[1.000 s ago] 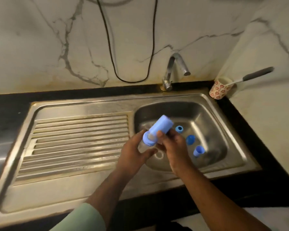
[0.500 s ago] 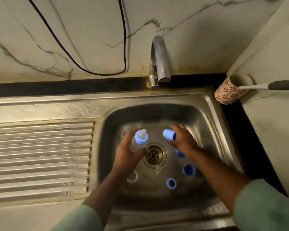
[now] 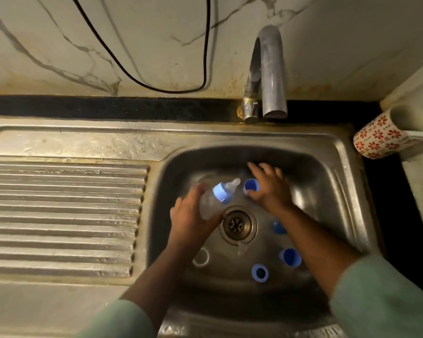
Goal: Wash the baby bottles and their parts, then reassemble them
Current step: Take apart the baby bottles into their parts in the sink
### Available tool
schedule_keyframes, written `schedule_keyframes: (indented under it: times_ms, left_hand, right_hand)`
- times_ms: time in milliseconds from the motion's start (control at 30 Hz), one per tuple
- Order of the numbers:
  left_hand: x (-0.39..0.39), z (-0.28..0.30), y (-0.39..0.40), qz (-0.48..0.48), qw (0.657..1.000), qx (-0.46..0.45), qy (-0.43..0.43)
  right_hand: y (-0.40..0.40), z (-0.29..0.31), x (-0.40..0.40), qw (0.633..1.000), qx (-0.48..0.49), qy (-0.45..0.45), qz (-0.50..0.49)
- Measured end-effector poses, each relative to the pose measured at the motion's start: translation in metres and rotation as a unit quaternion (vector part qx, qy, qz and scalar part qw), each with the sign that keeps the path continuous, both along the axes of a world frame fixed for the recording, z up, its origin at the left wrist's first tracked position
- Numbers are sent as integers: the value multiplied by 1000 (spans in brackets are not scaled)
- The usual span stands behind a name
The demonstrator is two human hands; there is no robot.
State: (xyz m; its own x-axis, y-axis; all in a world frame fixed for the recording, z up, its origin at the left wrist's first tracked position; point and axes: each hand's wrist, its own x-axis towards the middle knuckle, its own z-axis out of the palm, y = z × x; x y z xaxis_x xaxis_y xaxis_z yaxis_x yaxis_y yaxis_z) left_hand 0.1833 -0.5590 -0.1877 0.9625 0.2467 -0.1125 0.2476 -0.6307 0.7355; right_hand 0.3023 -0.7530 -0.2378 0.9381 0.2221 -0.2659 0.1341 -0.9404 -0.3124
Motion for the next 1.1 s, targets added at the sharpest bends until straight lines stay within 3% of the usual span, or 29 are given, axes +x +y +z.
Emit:
schedule_keyframes:
  times_ms: [33, 100, 133, 200, 267, 400, 500, 567, 600, 633, 667, 733, 767, 800, 833, 900, 933, 1100]
  left_hand:
    - [-4, 3, 3, -12, 999, 42, -14]
    - [-10, 9, 8, -69, 986, 139, -59]
    - [-13, 14, 11, -100, 972, 190, -94]
    - [-18, 25, 13, -155, 942, 251, -157]
    - [-22, 35, 13, -199, 926, 258, -190]
    - [-32, 55, 16, -259, 926, 195, -194]
    - [-43, 76, 13, -222, 969, 70, -84]
    - [-46, 90, 12, -197, 980, 0, -10]
    - [-49, 95, 18, -188, 978, -84, 23]
    - [-49, 96, 26, -170, 959, -212, 78]
    - [-43, 94, 31, -154, 902, -366, 169]
    - [-44, 93, 52, -167, 720, -582, 340]
    - [-48, 93, 67, -199, 660, -620, 375]
    - [-51, 91, 82, -228, 631, -635, 382]
    - [-54, 89, 94, -252, 628, -634, 374]
    - [-63, 89, 114, -256, 648, -615, 368]
    - [-67, 87, 121, -242, 677, -603, 346]
    - [-98, 82, 152, -163, 876, -450, 63]
  right_hand:
    - [-1, 16, -9, 989, 122, -15, -80]
    - [9, 53, -34, 902, 352, 51, -244]
    - [16, 69, -46, 866, 396, 113, -282]
    - [29, 97, -70, 852, 381, 222, -283]
    - [41, 118, -85, 874, 325, 242, -268]
    - [55, 135, -111, 891, 285, 175, -308]
    - [63, 140, -128, 838, 341, 160, -394]
    - [65, 146, -139, 820, 382, 138, -405]
    - [69, 151, -147, 817, 408, 117, -389]
    - [72, 157, -153, 815, 446, 96, -357]
    - [70, 162, -153, 807, 493, 86, -312]
    - [67, 179, -156, 808, 554, 107, -167]
    - [66, 190, -157, 826, 543, 125, -84]
    - [65, 202, -157, 846, 515, 136, -10]
    - [63, 211, -154, 865, 482, 130, 39]
    - [57, 223, -147, 884, 457, 88, 40]
    - [53, 225, -144, 886, 458, 63, 15]
    - [71, 199, -156, 915, 402, 10, -32]
